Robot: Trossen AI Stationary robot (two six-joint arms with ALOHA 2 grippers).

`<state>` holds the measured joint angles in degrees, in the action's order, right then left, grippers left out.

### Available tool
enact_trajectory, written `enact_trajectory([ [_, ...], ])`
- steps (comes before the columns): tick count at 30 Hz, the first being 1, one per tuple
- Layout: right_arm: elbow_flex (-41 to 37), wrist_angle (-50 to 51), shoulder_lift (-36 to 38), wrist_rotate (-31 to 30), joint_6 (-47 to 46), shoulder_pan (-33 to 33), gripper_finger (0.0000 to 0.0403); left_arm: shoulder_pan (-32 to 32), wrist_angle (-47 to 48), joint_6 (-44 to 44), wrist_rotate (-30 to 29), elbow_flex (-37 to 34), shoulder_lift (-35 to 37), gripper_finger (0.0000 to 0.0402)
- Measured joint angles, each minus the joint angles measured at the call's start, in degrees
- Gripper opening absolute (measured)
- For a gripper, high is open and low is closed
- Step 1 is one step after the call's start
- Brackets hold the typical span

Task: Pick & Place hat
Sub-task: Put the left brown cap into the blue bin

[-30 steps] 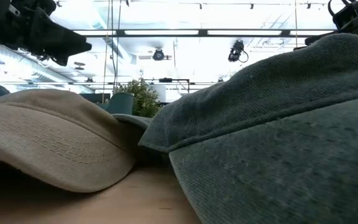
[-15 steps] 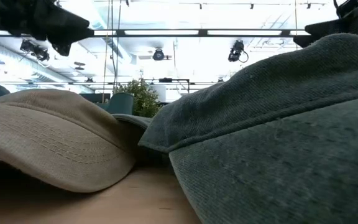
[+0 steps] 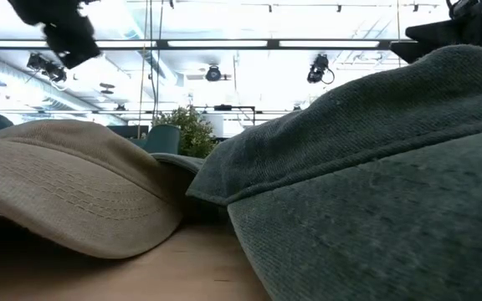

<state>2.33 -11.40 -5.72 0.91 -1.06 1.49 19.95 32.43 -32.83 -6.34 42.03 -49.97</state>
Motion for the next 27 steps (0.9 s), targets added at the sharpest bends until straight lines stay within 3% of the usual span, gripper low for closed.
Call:
enact_trajectory([
  [7,0.0,4.0,0.0,0.0,-0.2,0.0,0.0173,9.2,1.8,-23.4,11.8,1.6,-7.7,0.0138],
  [18,0.0,8.2,0.0,0.0,-1.5,0.0,0.0173,24.6,1.8,-62.3,12.4,1.6,-18.0,0.0138],
  [22,0.0,8.8,0.0,0.0,-1.3,0.0,0.0173,28.6,-1.0,-68.8,12.2,1.6,-21.4,0.0138],
  [27,0.0,9.4,0.0,0.0,-0.9,0.0,0.0173,31.2,-3.5,-70.0,12.2,1.6,-25.3,0.0138],
])
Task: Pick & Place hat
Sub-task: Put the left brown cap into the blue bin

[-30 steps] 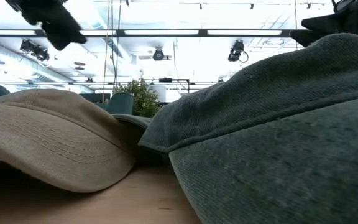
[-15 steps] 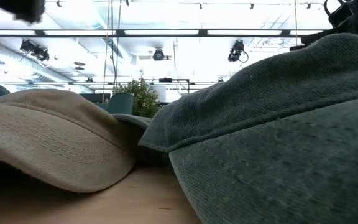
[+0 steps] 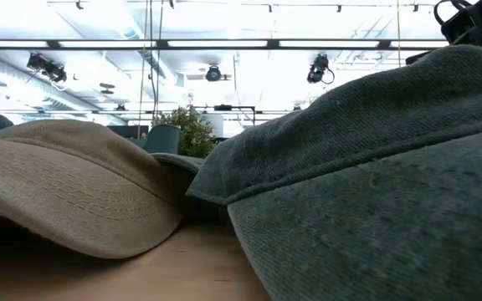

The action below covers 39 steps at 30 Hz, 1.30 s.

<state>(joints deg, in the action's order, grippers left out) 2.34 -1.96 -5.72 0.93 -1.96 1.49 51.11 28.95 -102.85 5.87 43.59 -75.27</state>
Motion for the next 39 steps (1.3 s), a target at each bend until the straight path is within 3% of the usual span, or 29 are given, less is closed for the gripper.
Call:
enact_trajectory([
  [14,0.0,0.0,0.0,0.0,-0.8,0.0,0.0173,0.2,1.3,12.8,0.0,0.0,-8.4,0.0133],
  [19,0.0,-0.1,0.0,0.0,-0.8,0.0,0.0173,-0.1,-1.0,17.6,0.0,0.0,-9.5,0.0066],
  [22,0.0,-0.1,0.0,0.0,-0.8,0.0,0.0173,-0.8,-1.3,18.5,0.1,0.0,-9.5,0.0014],
  [31,0.0,-0.2,0.0,0.0,-3.6,0.0,0.0173,-4.6,-1.1,24.8,-2.2,0.0,-8.0,0.0006],
  [39,0.0,-0.2,0.0,0.0,-3.6,0.0,0.0173,-7.4,-0.2,29.8,-5.1,-0.1,-0.7,0.0006],
])
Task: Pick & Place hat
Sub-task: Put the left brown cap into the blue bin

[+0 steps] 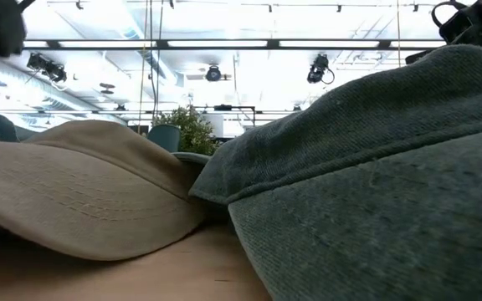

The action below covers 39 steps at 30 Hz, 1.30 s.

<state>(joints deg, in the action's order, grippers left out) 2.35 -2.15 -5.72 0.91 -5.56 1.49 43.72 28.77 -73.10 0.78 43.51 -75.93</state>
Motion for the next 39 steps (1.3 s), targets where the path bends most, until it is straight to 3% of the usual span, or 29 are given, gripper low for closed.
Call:
enact_trajectory([
  [8,0.0,-0.2,0.0,0.0,0.0,0.0,0.0173,-2.0,0.6,8.5,-7.0,0.0,9.3,0.0006],
  [13,0.0,-1.5,0.0,0.0,0.0,0.0,0.0173,-5.1,0.7,18.3,-18.5,0.0,13.2,0.0008],
  [16,0.0,-2.0,0.0,0.0,0.2,0.0,0.0173,-8.5,0.7,22.9,-22.0,0.0,14.7,0.001],
  [23,0.0,-2.1,0.0,0.0,0.0,0.0,0.0173,-15.4,0.8,24.7,-24.1,0.0,17.6,0.0007],
  [35,0.0,-2.1,0.0,0.0,0.0,0.0,0.0173,-26.1,8.8,26.2,-40.9,0.0,25.2,0.0006],
  [39,0.0,-2.1,0.0,0.0,0.0,0.0,0.0173,-31.3,11.4,24.3,-43.2,0.0,26.1,0.0006],
])
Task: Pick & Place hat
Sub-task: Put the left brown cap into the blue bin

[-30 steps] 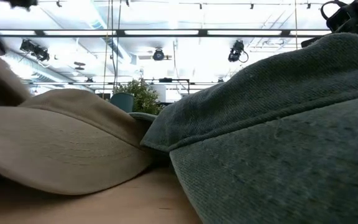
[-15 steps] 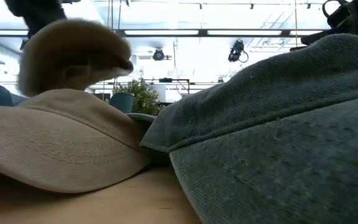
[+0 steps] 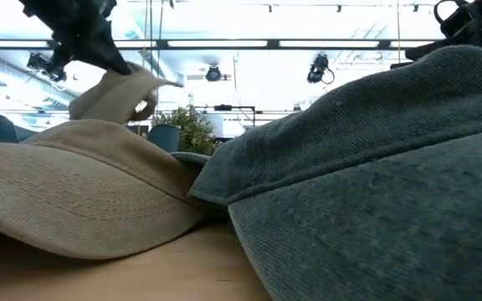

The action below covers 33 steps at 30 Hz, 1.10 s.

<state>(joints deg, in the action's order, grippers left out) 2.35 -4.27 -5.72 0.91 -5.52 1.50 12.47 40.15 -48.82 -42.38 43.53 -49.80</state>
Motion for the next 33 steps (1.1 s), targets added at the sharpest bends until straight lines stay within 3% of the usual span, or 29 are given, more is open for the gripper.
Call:
enact_trajectory([
  [9,0.0,0.0,0.0,0.0,0.2,0.0,0.0173,-9.5,0.4,-6.6,-0.1,-2.3,-0.5,0.0008],
  [20,0.0,1.1,0.0,0.0,0.2,0.0,0.0173,-10.6,-1.3,-21.2,0.1,-10.3,-4.1,0.002],
  [26,0.0,2.5,0.0,0.0,0.3,0.0,0.0173,-11.0,-2.1,-19.4,3.2,-10.3,-7.0,0.0029],
  [33,0.0,2.9,0.0,0.0,0.3,0.0,0.0173,-11.5,-2.3,-19.5,6.4,-10.3,-8.5,0.008],
])
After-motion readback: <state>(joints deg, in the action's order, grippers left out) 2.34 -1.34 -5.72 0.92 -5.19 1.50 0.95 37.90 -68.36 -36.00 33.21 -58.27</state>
